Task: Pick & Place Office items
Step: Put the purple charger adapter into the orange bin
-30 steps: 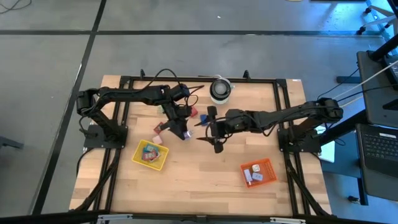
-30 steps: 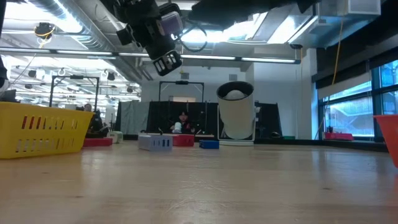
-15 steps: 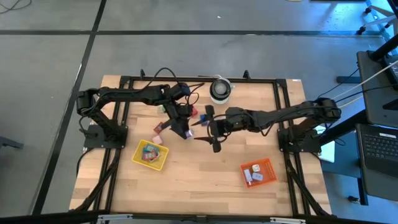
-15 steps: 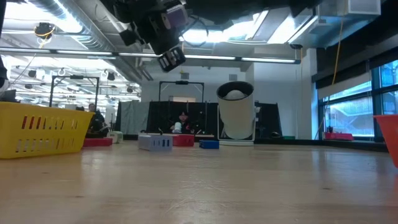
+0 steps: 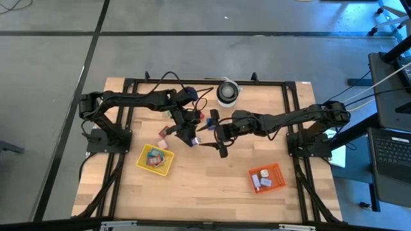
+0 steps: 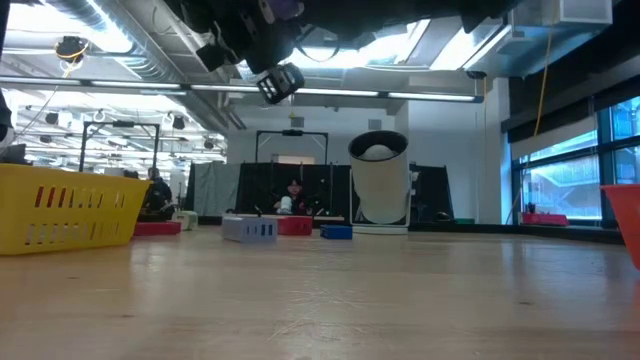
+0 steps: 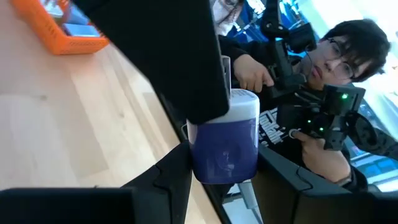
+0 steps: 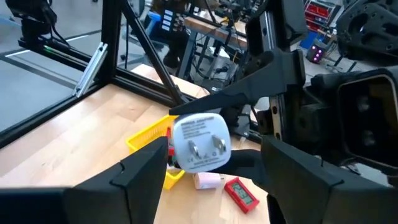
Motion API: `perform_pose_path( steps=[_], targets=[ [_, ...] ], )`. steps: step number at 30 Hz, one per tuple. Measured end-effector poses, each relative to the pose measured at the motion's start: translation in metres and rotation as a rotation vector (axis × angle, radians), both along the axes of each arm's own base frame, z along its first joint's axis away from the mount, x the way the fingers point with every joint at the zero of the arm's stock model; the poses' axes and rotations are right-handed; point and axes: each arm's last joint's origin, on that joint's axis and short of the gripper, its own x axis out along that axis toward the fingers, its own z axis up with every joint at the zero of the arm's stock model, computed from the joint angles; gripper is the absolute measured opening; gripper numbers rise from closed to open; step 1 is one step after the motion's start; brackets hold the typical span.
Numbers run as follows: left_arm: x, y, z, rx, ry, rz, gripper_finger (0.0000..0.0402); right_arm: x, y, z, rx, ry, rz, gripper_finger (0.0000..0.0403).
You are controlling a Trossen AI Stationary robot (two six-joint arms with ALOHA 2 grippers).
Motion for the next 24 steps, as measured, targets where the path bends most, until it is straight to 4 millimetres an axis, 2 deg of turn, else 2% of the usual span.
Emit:
perform_pose_path(
  steps=[7, 12, 18, 24],
  targets=[
    [0.003, -0.001, 0.003, -0.016, -0.016, -0.005, 0.0137, 0.0, 0.001, 0.004, 0.033, -0.038, 0.042, 0.0259],
    [0.004, -0.001, 0.005, -0.029, -0.027, -0.012, 0.0137, 0.005, 0.002, -0.003, 0.047, -0.025, 0.052, 0.0252],
    [0.004, -0.001, 0.005, -0.031, -0.026, -0.013, 0.0137, 0.009, 0.003, -0.009, 0.053, -0.032, 0.069, 0.0223],
    [0.004, -0.002, 0.005, -0.041, -0.029, -0.025, 0.0137, 0.009, 0.003, -0.007, 0.042, -0.052, 0.091, 0.0171]
  ],
)
